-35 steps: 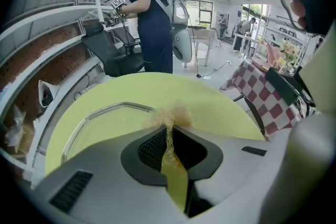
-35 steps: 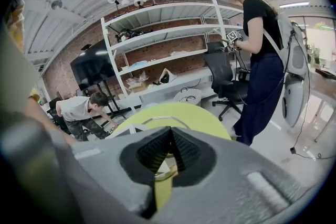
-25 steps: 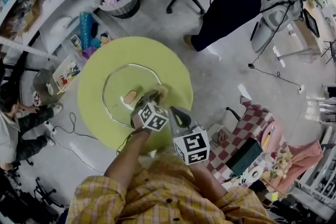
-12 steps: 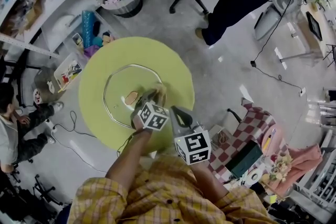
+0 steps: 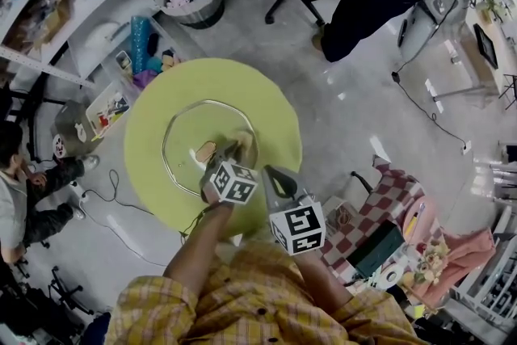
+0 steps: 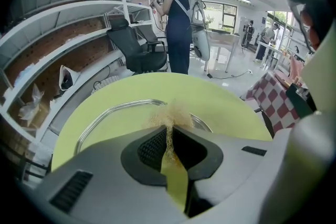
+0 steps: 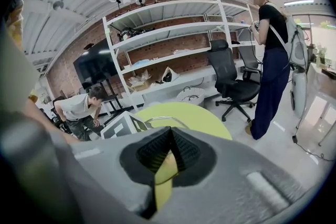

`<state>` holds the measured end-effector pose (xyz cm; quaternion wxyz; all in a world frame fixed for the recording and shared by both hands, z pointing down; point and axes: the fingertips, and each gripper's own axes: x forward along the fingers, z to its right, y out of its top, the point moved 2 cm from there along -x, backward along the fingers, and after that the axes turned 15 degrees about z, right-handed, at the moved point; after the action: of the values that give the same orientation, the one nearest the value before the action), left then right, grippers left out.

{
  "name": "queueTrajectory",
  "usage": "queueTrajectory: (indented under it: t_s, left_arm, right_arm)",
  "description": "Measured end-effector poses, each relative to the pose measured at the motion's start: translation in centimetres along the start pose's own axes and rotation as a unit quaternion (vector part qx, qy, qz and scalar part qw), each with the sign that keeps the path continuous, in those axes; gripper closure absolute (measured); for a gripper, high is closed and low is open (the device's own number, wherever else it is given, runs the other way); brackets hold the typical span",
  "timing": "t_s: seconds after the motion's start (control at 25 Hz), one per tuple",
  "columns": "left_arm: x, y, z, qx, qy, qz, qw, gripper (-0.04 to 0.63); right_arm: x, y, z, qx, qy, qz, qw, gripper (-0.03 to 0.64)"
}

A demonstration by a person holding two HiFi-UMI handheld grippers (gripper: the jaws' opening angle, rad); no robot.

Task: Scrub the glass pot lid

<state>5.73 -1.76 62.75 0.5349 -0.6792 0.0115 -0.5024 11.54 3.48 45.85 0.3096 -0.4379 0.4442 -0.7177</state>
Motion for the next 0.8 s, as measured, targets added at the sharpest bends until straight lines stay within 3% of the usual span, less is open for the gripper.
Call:
queueTrajectory:
  t_s: [0.8]
  left_arm:
    - [-3.2,-3.1,-0.3,-0.009,0.006,0.000,0.9999,0.563]
  right_arm:
    - [-0.9,0.3,-1.7,-0.005,0.005,0.008,1.000,0.618]
